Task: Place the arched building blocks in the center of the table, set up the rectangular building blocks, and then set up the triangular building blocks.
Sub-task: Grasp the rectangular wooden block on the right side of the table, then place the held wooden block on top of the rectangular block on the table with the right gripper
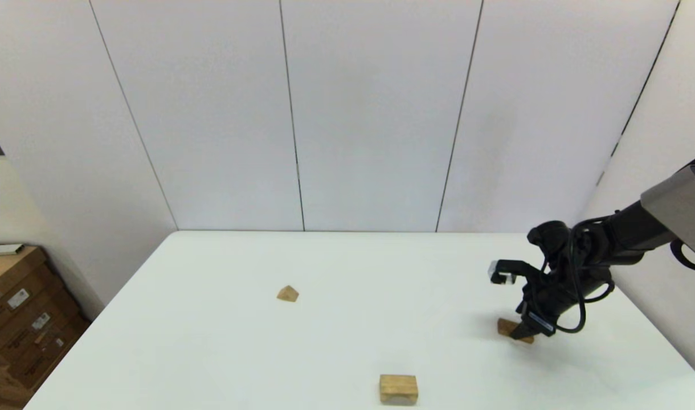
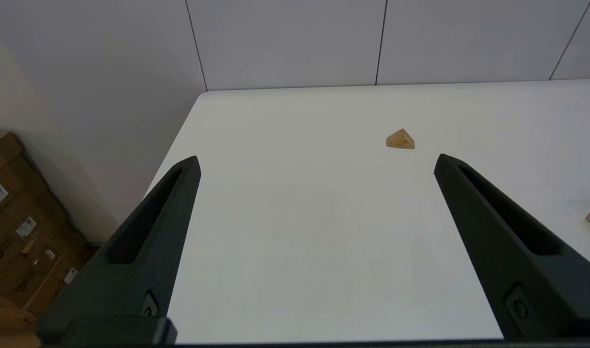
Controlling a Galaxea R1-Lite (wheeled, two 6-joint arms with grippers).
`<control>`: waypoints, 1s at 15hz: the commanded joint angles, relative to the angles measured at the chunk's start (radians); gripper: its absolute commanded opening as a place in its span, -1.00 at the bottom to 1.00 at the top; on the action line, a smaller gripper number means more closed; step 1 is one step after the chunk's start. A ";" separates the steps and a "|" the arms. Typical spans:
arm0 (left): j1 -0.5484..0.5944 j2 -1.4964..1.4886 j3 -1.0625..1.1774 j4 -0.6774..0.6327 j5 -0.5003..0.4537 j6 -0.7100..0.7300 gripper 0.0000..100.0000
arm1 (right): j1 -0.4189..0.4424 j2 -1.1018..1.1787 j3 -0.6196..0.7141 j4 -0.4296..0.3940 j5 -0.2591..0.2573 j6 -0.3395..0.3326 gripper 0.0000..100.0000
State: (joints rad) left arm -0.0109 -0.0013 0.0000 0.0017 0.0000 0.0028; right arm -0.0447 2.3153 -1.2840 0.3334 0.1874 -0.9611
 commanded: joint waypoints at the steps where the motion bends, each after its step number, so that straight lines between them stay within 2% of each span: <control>1: 0.000 0.001 0.000 0.000 0.000 0.000 1.00 | -0.009 0.007 -0.001 0.004 0.000 -0.005 -1.00; 13: 0.000 0.001 0.000 0.000 0.000 0.000 1.00 | -0.012 0.007 0.000 0.006 0.001 -0.007 -1.00; 15: 0.000 0.001 0.000 0.000 0.000 0.000 1.00 | -0.012 -0.034 0.000 0.029 0.003 -0.007 -1.00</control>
State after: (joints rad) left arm -0.0109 -0.0013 0.0000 0.0017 0.0000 0.0032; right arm -0.0570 2.3194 -1.2826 0.3477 0.1866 -0.9626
